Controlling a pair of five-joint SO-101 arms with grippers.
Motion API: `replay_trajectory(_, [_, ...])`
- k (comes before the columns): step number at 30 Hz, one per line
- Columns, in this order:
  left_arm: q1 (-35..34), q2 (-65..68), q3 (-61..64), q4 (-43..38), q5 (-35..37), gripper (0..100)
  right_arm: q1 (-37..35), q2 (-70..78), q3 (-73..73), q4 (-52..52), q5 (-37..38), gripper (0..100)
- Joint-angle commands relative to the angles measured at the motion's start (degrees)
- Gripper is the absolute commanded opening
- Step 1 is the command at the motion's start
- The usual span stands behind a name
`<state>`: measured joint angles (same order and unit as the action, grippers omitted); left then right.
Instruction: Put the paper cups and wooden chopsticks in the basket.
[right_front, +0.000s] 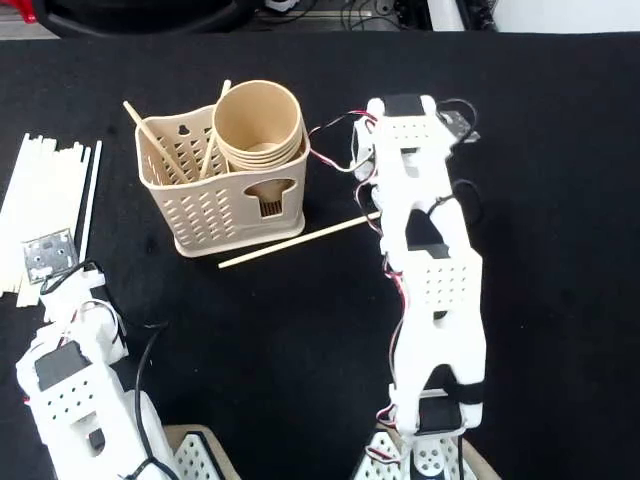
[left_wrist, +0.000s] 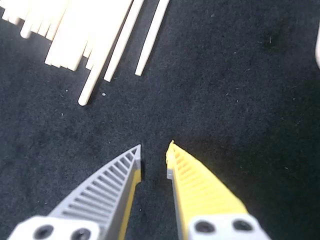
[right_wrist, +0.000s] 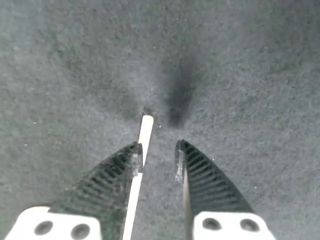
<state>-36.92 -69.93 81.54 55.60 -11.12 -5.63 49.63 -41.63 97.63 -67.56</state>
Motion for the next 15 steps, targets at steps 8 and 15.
replay_trajectory(8, [-0.3,-0.3,0.8,-1.9,-3.8,9,-1.8,4.6,-3.1,-0.5,-0.6,12.0])
replay_trajectory(15, [-0.3,-0.3,0.8,-1.9,-3.8,9,-2.6,5.2,-4.0,-0.5,-0.6,11.9])
